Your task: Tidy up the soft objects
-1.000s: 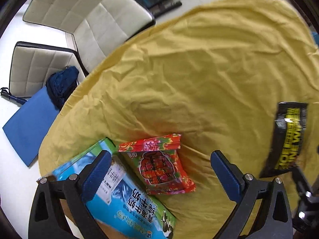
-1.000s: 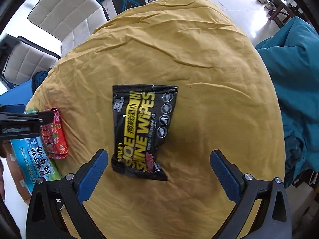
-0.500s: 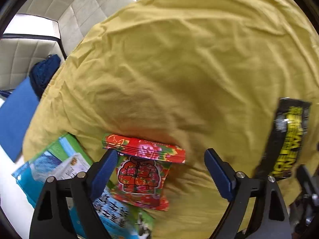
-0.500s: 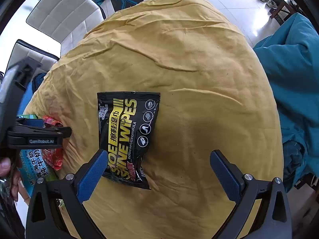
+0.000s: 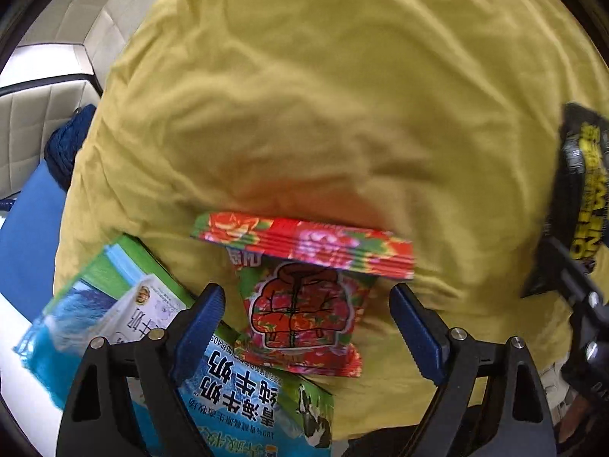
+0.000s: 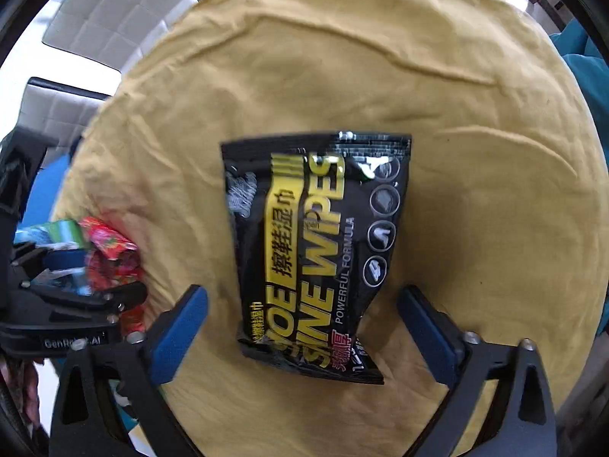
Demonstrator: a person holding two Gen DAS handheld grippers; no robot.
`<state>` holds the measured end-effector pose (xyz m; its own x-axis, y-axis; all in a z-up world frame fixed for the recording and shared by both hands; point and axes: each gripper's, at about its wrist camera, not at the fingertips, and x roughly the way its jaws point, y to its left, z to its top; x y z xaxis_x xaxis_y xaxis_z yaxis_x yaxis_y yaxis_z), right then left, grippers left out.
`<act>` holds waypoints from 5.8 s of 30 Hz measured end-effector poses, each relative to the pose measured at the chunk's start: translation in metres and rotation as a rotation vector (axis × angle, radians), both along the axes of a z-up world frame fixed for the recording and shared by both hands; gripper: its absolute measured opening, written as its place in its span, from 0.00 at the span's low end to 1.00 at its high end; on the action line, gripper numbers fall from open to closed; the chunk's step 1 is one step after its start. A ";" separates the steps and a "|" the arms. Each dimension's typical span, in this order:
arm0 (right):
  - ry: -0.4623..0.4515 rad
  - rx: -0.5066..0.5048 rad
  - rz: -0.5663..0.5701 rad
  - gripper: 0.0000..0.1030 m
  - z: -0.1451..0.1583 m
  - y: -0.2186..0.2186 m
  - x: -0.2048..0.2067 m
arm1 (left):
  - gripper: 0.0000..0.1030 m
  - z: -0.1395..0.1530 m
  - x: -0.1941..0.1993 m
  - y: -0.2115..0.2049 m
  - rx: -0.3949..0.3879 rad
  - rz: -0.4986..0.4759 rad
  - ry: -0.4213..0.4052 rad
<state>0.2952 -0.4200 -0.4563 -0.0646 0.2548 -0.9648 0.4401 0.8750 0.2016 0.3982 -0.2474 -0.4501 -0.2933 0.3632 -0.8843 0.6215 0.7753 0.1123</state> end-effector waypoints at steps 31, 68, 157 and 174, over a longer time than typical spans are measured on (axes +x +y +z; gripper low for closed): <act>0.037 -0.226 0.102 0.47 -0.001 0.030 -0.036 | 0.39 0.035 -0.090 0.044 -0.281 0.247 -0.210; -0.393 0.013 0.391 0.45 0.277 0.297 -0.077 | 0.39 0.256 -0.119 0.329 -0.594 0.567 -0.508; -0.262 -0.200 0.442 0.72 0.165 0.416 -0.058 | 0.88 0.191 -0.143 0.394 -0.455 0.566 -0.574; -0.337 -0.264 0.391 1.00 0.204 0.395 -0.076 | 0.97 0.235 -0.161 0.390 -0.434 0.524 -0.708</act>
